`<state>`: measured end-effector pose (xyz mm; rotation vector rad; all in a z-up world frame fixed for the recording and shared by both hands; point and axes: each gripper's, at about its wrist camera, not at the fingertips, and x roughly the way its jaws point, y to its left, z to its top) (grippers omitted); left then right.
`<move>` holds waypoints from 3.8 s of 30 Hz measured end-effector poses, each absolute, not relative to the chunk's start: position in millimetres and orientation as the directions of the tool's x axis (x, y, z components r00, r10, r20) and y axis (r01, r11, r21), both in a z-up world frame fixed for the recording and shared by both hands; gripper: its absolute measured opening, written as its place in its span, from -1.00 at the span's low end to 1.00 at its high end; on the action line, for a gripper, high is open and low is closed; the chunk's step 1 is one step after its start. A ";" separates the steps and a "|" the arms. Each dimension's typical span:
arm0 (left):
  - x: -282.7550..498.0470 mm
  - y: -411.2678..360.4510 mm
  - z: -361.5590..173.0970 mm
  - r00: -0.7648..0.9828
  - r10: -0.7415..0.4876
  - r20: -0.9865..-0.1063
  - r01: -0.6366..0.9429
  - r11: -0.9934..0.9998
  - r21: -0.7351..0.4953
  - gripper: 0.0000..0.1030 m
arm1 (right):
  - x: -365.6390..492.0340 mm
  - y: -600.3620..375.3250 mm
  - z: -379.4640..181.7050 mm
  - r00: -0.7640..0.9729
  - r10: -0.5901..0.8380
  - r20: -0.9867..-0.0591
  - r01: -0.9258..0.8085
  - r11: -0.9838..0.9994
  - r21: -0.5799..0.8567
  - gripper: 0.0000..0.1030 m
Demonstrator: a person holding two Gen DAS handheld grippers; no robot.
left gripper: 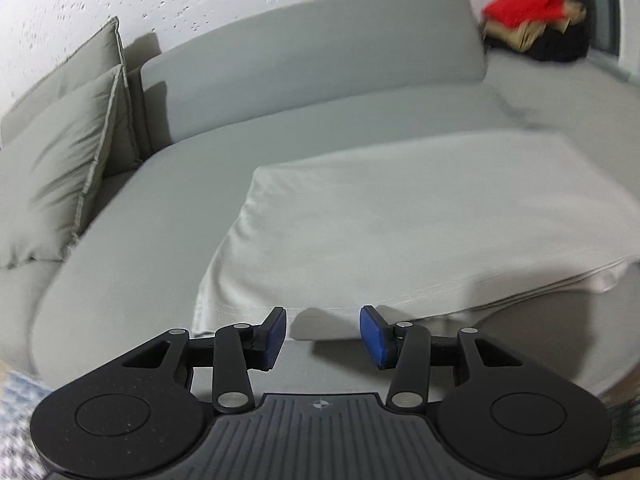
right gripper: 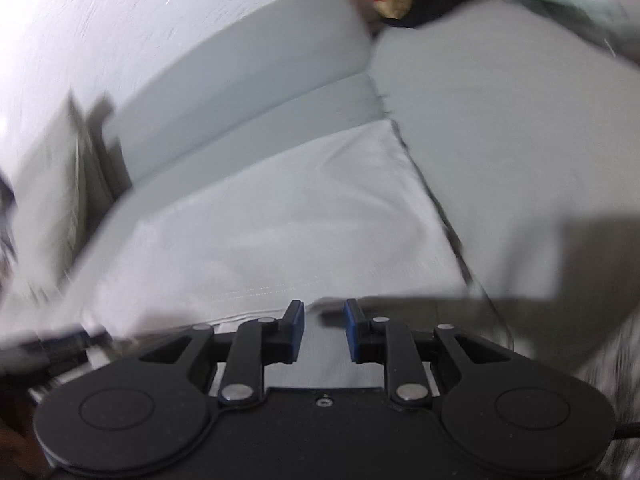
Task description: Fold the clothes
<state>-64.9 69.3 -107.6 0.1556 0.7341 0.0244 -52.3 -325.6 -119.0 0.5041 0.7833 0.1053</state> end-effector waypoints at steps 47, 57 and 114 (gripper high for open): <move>3.4 140.8 -117.2 0.571 0.082 -0.817 -0.046 0.997 0.068 -0.28 | 13.4 -374.1 -168.6 0.806 0.165 -0.568 0.466 0.414 0.782 -0.93; -22.6 178.7 -75.0 0.788 0.120 -0.603 -0.094 0.993 0.074 0.17 | 61.0 -250.3 -39.6 0.836 -0.019 -0.549 0.207 0.937 0.283 -0.94; 29.2 144.1 -129.5 0.607 0.269 -0.748 -0.136 0.962 0.235 -0.48 | 28.6 -139.2 -91.0 0.615 0.419 -0.668 -0.391 0.898 0.202 -0.66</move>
